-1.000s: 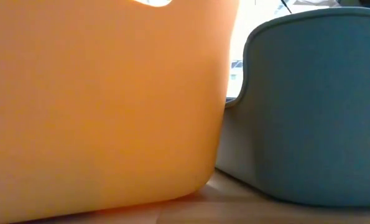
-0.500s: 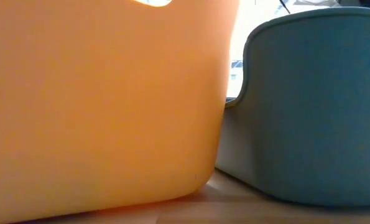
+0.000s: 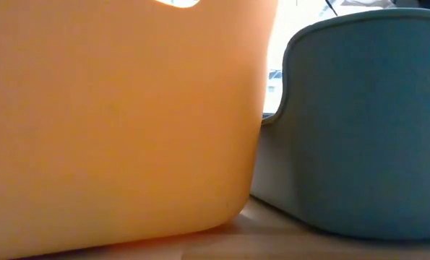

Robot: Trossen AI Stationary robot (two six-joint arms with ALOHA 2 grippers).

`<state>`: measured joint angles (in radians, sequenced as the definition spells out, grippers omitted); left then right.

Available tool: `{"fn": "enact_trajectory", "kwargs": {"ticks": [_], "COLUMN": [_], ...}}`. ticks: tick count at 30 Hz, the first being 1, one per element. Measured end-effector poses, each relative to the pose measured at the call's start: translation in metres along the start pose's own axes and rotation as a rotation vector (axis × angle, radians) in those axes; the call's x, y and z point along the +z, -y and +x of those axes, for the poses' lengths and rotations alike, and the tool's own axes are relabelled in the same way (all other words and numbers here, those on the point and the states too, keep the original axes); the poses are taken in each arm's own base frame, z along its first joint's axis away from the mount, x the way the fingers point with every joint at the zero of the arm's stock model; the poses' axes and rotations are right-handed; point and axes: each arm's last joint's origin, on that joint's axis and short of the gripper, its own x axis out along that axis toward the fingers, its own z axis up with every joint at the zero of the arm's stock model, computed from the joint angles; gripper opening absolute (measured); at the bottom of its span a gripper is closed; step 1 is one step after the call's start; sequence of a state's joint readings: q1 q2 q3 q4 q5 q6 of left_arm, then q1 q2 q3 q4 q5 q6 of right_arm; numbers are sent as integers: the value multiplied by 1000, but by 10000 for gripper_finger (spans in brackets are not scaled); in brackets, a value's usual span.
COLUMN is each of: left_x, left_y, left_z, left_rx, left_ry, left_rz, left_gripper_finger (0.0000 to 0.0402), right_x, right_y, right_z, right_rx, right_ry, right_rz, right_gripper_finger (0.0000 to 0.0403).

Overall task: Sort blocks
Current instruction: Put the red block into the blue bin

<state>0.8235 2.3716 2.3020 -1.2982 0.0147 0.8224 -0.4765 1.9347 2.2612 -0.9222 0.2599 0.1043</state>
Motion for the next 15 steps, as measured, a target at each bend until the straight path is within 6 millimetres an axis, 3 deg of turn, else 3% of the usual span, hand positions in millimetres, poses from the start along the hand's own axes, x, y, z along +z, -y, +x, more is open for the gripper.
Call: {"fn": "enact_trajectory", "kwargs": {"ticks": [3,8,15], "left_x": [-4,-10,-21], "left_y": [-2,-2,-11], "left_z": [5,-2,2], "left_rx": [-19,-30,-88], "left_ry": [-17,-37,34], "left_rz": [34,246,265], "left_gripper_finger": [194,194,194], "right_x": [0,0,1], "right_y": [-5,-8,-10], "right_z": [-1,-2,-2], "right_rx": [15,25,53], "right_ry": [1,6,16], "right_rz": [0,-3,18], "right_gripper_finger": [298,298,298]}}
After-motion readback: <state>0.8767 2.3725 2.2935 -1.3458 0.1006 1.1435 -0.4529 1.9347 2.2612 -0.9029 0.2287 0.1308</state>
